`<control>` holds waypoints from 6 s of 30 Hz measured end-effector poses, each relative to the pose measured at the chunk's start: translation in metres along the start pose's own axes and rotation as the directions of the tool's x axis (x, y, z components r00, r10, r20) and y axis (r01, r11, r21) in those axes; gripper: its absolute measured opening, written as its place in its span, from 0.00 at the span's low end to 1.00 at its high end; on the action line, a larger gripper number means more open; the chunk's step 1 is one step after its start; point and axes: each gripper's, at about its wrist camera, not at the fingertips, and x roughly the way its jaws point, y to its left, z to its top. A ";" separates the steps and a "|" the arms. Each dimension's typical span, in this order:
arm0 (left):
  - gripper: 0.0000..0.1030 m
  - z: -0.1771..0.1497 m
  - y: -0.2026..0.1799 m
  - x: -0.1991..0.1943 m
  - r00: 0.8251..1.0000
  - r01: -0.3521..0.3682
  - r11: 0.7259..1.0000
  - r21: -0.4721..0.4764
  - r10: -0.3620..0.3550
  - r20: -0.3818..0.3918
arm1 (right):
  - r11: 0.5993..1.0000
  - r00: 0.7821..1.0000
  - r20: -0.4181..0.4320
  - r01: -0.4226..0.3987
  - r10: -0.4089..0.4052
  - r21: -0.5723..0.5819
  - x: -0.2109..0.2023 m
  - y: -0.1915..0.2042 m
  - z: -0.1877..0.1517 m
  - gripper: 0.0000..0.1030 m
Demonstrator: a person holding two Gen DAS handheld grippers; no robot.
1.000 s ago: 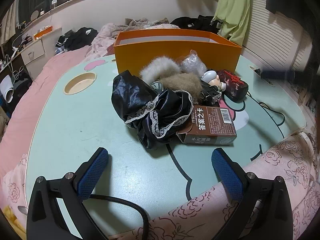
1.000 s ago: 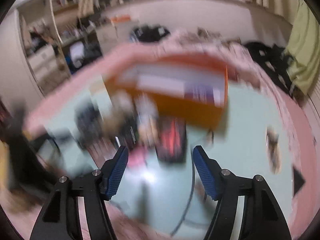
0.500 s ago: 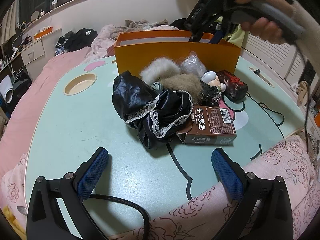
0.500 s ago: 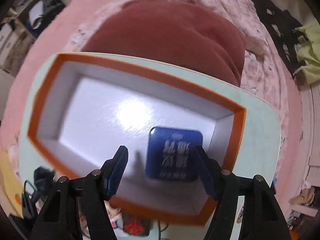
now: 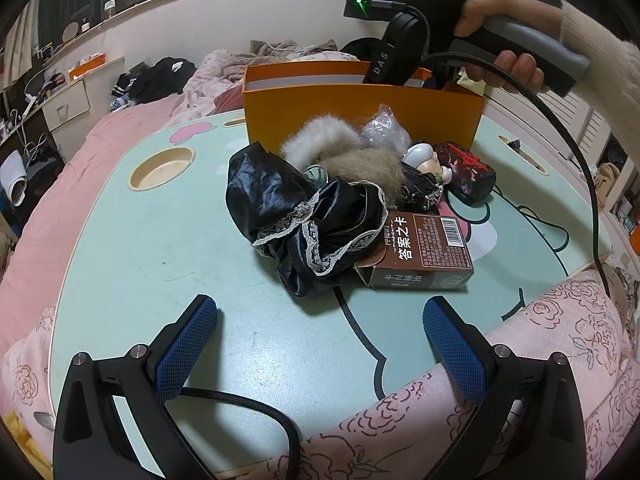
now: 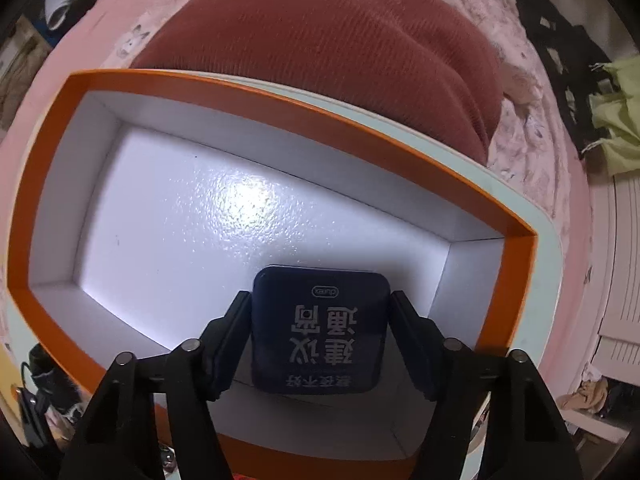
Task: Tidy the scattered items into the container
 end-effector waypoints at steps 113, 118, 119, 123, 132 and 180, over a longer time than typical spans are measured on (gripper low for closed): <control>0.99 0.185 -0.017 0.073 0.985 -0.106 0.990 -0.093 0.092 -0.145 | 0.981 0.758 0.623 -0.166 0.194 -0.103 -0.008 0.039 -0.258 1.00; 0.99 0.192 -0.038 0.071 0.979 0.087 0.988 -0.126 -0.108 -0.170 | 0.981 0.758 0.623 -0.166 0.194 -0.103 -0.007 0.039 -0.258 1.00; 0.99 0.193 -0.047 0.070 0.973 0.128 0.985 -0.118 -0.148 -0.176 | 0.981 0.758 0.623 -0.166 0.194 -0.103 -0.007 0.039 -0.258 1.00; 0.99 0.194 -0.070 0.065 0.967 0.172 0.983 -0.070 -0.182 -0.180 | 0.981 0.758 0.623 -0.166 0.194 -0.103 -0.007 0.039 -0.258 1.00; 0.99 0.193 -0.062 0.061 0.974 0.143 0.987 -0.078 -0.155 -0.167 | 0.981 0.757 0.624 -0.167 0.194 -0.103 -0.007 0.039 -0.258 1.00; 1.00 -0.019 0.008 -0.009 1.000 -0.004 1.000 0.008 0.004 0.020 | 0.980 0.756 0.625 -0.167 0.196 -0.105 -0.005 0.039 -0.258 1.00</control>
